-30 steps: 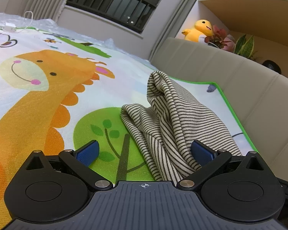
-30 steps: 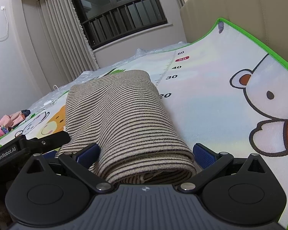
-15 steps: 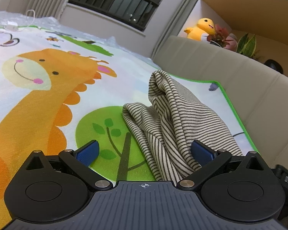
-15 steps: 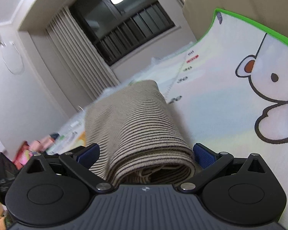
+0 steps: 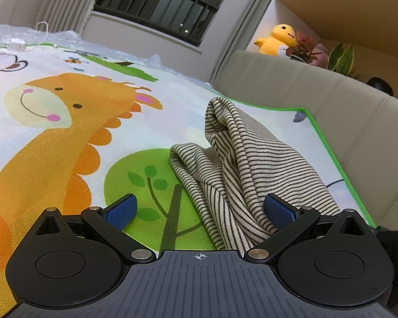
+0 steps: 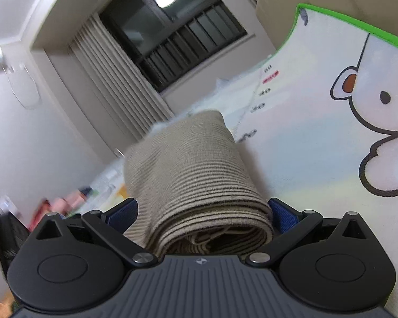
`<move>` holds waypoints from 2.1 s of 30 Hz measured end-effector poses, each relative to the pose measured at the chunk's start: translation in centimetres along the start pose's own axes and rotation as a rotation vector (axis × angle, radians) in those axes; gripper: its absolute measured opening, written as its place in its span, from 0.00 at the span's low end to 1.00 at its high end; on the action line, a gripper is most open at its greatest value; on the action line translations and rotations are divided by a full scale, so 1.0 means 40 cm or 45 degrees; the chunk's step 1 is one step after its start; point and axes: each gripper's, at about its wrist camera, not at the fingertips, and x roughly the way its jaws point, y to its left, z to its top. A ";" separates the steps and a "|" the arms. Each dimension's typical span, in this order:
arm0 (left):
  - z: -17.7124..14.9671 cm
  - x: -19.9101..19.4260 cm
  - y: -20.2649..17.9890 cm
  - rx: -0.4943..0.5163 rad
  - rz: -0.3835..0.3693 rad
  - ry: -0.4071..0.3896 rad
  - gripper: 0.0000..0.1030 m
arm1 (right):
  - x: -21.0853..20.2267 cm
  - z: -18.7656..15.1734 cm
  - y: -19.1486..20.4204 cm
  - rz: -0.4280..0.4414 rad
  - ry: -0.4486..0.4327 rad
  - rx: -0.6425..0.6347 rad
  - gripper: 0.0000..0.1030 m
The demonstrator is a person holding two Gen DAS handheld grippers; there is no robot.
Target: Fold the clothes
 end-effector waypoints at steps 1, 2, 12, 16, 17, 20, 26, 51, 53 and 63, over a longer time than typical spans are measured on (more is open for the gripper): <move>0.000 0.002 -0.010 0.021 0.025 0.009 1.00 | 0.004 0.001 0.009 -0.029 0.020 -0.023 1.00; 0.001 0.009 -0.023 0.053 0.053 0.028 1.00 | 0.010 0.002 0.016 -0.052 0.035 -0.045 1.00; 0.005 0.018 -0.022 0.059 0.053 0.056 1.00 | 0.028 -0.014 0.077 -0.232 0.038 -0.206 1.00; 0.006 0.016 -0.021 0.062 0.052 0.059 1.00 | 0.026 -0.022 0.088 -0.297 0.011 -0.239 1.00; 0.005 0.015 -0.020 0.059 0.048 0.058 1.00 | 0.028 -0.025 0.094 -0.321 0.005 -0.254 1.00; 0.008 0.017 -0.016 0.052 0.034 0.066 1.00 | 0.042 -0.025 0.112 -0.378 0.032 -0.302 1.00; 0.010 0.014 -0.012 0.057 0.016 0.075 1.00 | 0.030 0.073 0.128 -0.363 0.239 -0.169 1.00; 0.071 -0.057 0.021 -0.051 -0.061 0.080 0.81 | 0.130 0.048 0.155 0.210 0.398 -0.407 0.70; 0.080 -0.063 0.030 -0.049 -0.012 0.082 0.86 | 0.125 0.056 0.116 0.231 0.385 -0.255 0.74; 0.045 -0.026 0.007 -0.019 0.005 0.074 0.69 | 0.158 0.072 0.125 0.275 0.382 -0.162 0.62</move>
